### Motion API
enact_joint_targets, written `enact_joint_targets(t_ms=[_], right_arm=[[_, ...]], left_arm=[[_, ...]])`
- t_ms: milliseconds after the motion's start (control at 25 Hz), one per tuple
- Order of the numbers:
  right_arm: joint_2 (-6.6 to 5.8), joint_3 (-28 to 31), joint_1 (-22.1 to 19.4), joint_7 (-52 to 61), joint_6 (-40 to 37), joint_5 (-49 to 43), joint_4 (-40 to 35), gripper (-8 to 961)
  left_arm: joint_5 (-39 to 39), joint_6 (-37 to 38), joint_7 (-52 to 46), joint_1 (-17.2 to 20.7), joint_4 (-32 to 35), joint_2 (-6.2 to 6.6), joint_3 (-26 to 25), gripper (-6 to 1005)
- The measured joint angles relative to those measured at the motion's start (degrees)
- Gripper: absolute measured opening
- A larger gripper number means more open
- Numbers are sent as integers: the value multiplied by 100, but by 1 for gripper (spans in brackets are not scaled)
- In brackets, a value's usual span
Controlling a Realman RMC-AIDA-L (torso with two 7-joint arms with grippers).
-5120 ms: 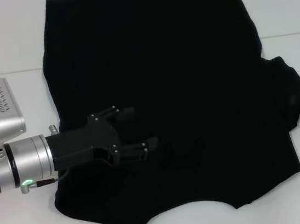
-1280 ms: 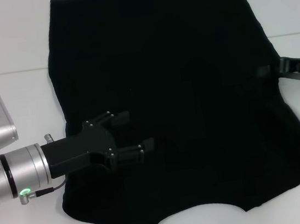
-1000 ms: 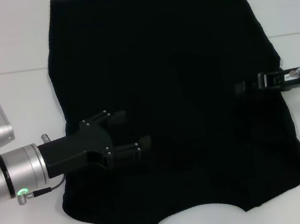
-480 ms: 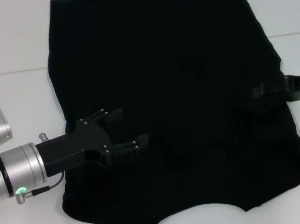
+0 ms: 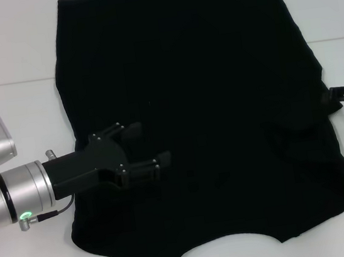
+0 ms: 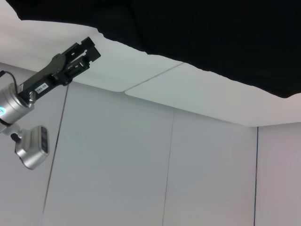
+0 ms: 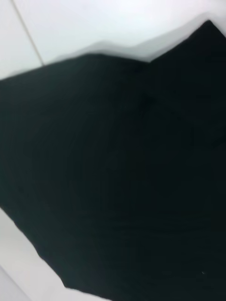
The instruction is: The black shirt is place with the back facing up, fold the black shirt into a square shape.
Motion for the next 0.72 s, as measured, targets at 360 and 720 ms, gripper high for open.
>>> enact_joint_targets(t_ms=[360, 720], right_arm=[[56, -58, 256, 152, 625, -17, 419, 779], [200, -72, 524, 148, 960, -291, 669, 727]], left_arm=[[0, 1, 26, 7, 0, 0, -4, 845], [0, 0, 13, 3, 0, 0, -7, 841]])
